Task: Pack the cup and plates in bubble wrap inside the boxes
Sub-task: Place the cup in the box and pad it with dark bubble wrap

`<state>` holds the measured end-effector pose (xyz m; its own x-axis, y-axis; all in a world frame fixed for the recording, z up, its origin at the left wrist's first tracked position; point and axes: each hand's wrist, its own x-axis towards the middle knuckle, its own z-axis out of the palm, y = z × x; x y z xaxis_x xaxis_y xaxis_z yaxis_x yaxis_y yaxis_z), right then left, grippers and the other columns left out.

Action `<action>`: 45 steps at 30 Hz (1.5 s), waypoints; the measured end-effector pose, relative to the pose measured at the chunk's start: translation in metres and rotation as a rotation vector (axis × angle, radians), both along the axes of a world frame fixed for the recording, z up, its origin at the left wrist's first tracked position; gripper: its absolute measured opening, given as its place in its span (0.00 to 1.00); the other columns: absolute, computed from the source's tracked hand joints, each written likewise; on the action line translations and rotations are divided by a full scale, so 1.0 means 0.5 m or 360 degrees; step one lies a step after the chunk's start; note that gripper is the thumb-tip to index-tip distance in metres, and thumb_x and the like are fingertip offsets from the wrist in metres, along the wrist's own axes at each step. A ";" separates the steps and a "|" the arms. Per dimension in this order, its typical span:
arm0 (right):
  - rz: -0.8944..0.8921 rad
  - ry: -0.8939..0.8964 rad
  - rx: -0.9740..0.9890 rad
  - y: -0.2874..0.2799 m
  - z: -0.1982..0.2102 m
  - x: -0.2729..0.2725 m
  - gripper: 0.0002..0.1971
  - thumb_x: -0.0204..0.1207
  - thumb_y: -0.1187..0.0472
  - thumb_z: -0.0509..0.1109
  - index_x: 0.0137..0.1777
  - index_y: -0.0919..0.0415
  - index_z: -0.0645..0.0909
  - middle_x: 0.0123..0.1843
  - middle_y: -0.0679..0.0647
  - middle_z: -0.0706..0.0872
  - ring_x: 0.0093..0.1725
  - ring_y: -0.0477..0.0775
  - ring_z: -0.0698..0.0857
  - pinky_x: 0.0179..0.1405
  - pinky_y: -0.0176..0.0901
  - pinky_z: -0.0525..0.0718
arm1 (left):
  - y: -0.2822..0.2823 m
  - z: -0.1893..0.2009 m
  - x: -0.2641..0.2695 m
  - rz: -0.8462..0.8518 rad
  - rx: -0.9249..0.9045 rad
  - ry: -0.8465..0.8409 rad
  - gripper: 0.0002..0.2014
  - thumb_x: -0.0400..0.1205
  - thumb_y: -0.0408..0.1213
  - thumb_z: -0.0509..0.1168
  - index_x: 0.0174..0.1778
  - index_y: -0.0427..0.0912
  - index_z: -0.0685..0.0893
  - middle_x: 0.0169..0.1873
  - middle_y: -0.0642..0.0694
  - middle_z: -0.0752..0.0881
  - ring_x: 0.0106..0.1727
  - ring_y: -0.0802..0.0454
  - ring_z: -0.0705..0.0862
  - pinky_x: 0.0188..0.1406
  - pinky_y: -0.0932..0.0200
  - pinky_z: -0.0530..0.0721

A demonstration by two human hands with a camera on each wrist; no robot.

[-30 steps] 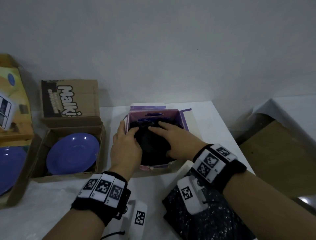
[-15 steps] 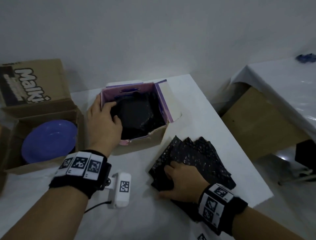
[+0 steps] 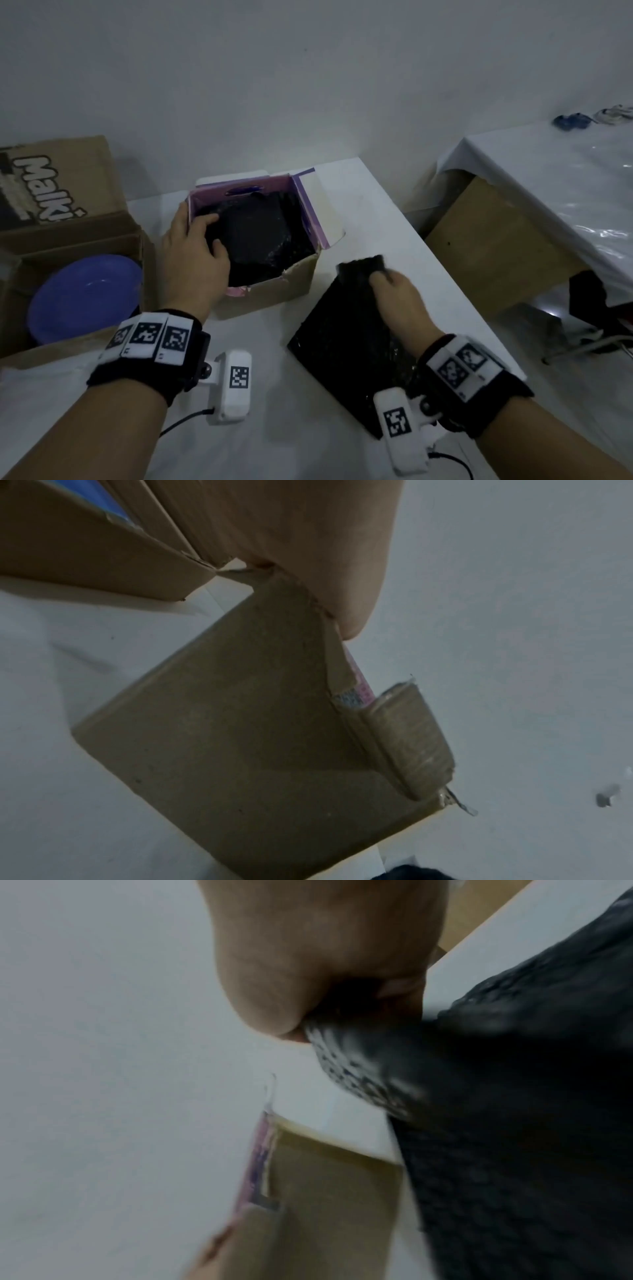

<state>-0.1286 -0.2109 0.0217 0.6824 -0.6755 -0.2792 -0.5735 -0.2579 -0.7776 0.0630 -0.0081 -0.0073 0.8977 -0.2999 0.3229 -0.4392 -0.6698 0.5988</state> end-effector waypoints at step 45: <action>0.0211 -0.0269 0.0421 -0.034 0.021 0.258 0.18 0.82 0.56 0.62 0.70 0.50 0.65 0.44 0.61 0.86 0.33 0.55 0.84 0.25 0.40 0.78 | -0.147 0.037 -0.010 -0.0319 0.0998 0.0642 0.42 0.71 0.69 0.60 0.78 0.67 0.48 0.83 0.46 0.38 0.80 0.31 0.32 0.69 0.17 0.43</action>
